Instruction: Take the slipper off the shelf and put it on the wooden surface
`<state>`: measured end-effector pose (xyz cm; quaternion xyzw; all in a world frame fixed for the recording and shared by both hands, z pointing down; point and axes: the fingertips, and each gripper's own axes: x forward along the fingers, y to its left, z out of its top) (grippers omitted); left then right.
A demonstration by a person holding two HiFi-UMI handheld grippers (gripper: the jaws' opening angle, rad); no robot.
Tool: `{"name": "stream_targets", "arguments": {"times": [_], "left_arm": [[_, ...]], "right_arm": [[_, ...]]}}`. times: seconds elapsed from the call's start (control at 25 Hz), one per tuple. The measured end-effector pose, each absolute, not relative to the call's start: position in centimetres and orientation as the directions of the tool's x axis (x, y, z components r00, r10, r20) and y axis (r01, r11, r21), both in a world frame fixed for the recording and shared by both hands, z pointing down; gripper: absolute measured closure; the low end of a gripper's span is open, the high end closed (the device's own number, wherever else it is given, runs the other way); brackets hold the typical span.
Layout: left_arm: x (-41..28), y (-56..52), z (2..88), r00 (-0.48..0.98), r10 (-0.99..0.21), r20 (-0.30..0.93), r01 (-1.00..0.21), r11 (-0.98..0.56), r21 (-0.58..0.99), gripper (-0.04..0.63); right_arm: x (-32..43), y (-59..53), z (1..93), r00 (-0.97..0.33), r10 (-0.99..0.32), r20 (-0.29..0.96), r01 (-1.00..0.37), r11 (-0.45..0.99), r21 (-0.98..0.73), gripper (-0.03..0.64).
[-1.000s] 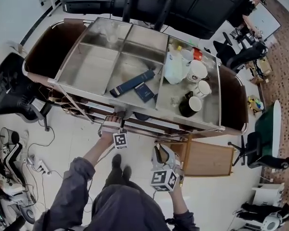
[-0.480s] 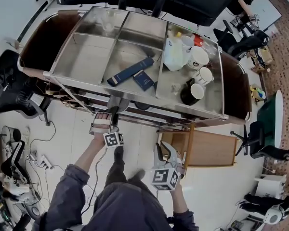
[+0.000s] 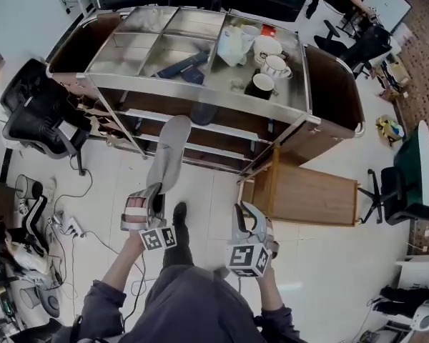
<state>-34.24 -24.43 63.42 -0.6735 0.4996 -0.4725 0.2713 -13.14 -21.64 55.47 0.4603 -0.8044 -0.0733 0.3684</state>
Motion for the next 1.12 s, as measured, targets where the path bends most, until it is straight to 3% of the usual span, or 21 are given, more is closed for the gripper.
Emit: {"name": "stream_targets", "arguments": {"times": [0.36, 0.68, 0.88, 1.12], "left_arm": [[-13.4, -8.5, 59.3, 0.254, -0.909, 0.331, -0.412, -0.411, -0.813, 0.526], [2.6, -6.3, 59.8, 0.430, -0.814, 0.391, -0.280, -0.532, -0.799, 0.526], [8.2, -9.2, 61.9, 0.434, -0.782, 0.448, -0.235, -0.578, -0.781, 0.526], [15.0, -15.2, 70.7, 0.319, -0.736, 0.597, -0.152, -0.662, -0.734, 0.526]], "right_arm": [[3.4, -3.9, 55.1, -0.194, -0.832, 0.519, -0.744, 0.470, 0.475, 0.569], [14.5, 1.9, 53.3, -0.043, -0.877, 0.478, -0.824, 0.302, 0.479, 0.571], [21.2, 3.0, 52.8, 0.043, -0.886, 0.462, -0.853, 0.208, 0.478, 0.574], [29.4, 2.9, 55.5, 0.116, -0.853, 0.509, -0.885, 0.144, 0.443, 0.575]]}}
